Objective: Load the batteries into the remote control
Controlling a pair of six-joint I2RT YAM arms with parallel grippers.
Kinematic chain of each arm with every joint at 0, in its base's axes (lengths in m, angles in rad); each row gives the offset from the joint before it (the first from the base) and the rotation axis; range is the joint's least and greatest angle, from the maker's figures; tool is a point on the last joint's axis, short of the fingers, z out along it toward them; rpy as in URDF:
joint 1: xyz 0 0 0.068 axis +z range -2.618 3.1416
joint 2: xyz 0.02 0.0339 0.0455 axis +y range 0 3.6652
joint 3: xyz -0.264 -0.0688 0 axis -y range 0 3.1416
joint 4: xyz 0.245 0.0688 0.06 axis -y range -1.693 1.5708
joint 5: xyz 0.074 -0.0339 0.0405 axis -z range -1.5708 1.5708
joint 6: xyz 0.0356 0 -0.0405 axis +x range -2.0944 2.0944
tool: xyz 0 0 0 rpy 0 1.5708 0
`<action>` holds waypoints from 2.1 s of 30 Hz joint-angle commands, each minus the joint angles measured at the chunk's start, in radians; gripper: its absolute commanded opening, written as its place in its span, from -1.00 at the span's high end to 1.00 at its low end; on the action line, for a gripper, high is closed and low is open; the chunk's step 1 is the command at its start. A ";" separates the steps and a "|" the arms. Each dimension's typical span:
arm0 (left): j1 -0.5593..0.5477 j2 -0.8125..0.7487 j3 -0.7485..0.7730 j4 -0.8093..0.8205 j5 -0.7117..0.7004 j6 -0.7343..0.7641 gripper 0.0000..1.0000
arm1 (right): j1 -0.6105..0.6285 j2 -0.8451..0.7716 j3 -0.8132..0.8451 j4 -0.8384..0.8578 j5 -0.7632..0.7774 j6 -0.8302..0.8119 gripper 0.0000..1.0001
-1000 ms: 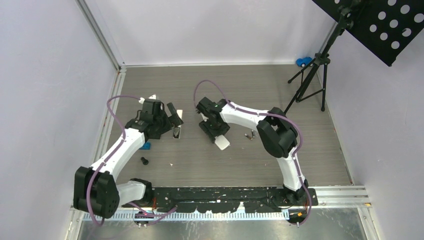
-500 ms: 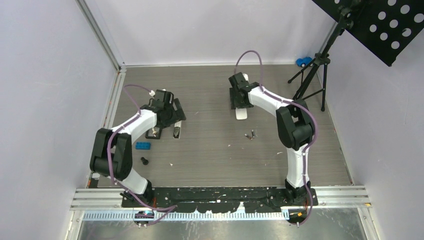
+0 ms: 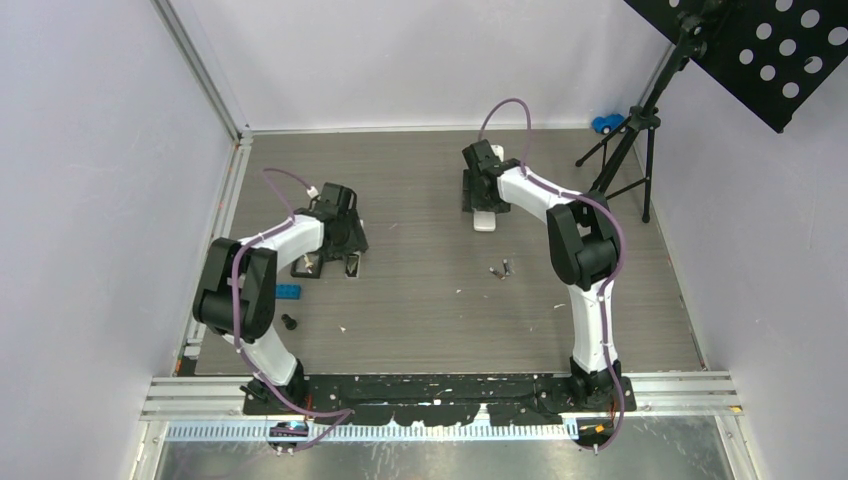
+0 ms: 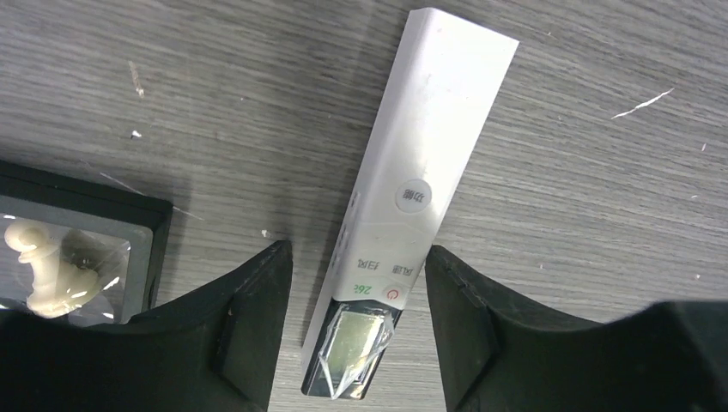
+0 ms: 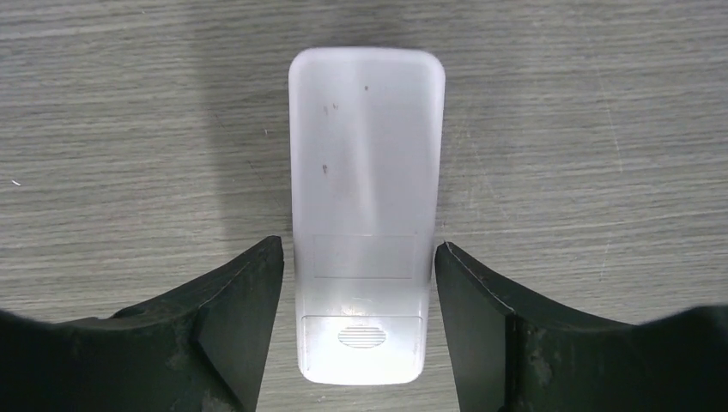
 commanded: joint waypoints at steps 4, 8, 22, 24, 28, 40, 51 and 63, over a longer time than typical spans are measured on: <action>-0.021 0.043 0.050 -0.018 -0.052 0.025 0.18 | -0.001 -0.029 0.048 -0.046 -0.046 0.043 -0.77; -0.022 0.040 0.068 -0.018 0.001 0.045 0.78 | -0.001 -0.098 0.029 -0.056 -0.092 0.048 -0.93; -0.093 -0.174 0.079 0.228 0.842 -0.128 1.00 | 0.000 -0.666 -0.512 0.423 -0.791 0.333 -0.98; -0.115 -0.196 0.049 0.389 0.950 -0.254 1.00 | 0.001 -0.745 -0.597 0.597 -0.862 0.457 -0.99; -0.123 -0.225 0.038 0.533 1.082 -0.396 1.00 | 0.006 -0.867 -0.640 0.639 -0.862 0.565 -0.98; -0.169 -0.234 -0.064 1.098 1.179 -0.902 1.00 | 0.028 -0.952 -0.721 0.828 -0.840 0.761 -0.85; -0.201 -0.190 -0.091 1.366 1.173 -1.110 1.00 | 0.053 -0.963 -0.776 0.984 -0.733 0.872 -0.09; -0.204 -0.215 -0.028 1.202 1.124 -0.864 -0.13 | 0.081 -1.038 -0.684 0.712 -0.561 0.920 0.74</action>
